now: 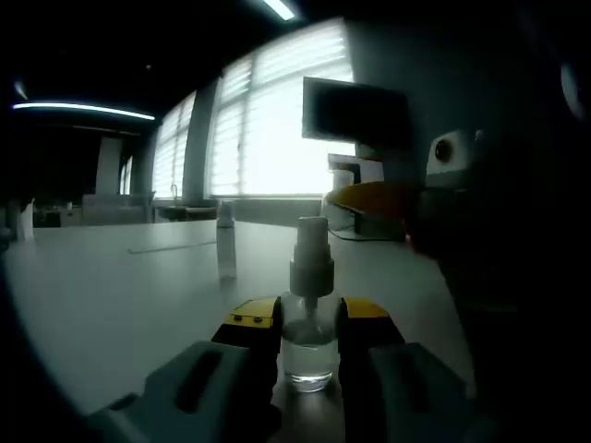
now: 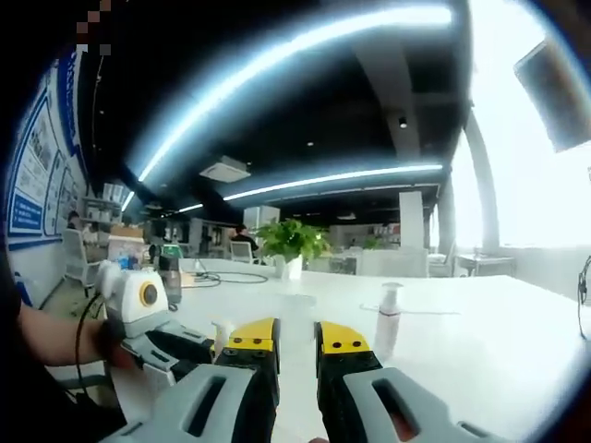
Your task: Clamp pump bottle remove cover press pump head put on cover
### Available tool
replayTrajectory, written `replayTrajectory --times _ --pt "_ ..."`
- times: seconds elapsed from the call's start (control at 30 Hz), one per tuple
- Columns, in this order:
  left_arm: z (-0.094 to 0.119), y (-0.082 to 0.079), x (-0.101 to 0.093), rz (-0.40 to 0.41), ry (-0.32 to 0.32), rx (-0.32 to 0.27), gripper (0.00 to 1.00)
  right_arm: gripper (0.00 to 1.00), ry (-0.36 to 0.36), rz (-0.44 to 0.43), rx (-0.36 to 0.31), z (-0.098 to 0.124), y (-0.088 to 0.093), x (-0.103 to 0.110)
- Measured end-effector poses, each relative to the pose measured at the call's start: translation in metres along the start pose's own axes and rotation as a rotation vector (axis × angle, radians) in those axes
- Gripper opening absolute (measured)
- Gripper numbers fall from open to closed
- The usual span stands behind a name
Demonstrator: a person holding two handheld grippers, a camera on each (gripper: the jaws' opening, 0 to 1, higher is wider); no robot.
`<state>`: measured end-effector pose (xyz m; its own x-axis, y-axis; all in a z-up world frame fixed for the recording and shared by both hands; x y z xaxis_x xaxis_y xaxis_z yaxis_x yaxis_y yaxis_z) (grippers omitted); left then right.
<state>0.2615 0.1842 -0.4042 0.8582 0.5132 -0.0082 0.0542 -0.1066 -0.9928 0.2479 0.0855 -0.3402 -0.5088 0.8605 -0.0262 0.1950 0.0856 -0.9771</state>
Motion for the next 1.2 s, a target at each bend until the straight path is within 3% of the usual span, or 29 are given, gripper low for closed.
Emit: replayTrajectory --times 0.37,0.9,1.2 --pt "0.0 0.0 -0.001 -0.001 -0.001 0.0 0.15 0.1 0.052 -0.007 0.016 0.014 0.01 -0.019" --pt "-0.001 -0.001 -0.003 -0.001 -0.002 0.001 0.15 0.1 0.071 -0.003 0.03 0.02 0.017 -0.023" --pt "-0.001 -0.001 -0.005 -0.001 -0.003 0.001 0.15 0.1 0.093 -0.026 0.081 0.022 0.037 -0.031"
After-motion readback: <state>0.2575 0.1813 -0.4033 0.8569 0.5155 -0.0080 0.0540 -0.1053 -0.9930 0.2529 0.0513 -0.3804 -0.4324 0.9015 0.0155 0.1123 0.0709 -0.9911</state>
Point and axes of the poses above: the point that each gripper's makers call its tool centre point, and the gripper's own axes: z roughly backward along the fingers, x roughly to its left, y roughly out of its underside, the point moved 3 cm from there along z, roughly backward along the fingers, and after that the axes turned 7 degrees about -x, right-handed, at the moved point
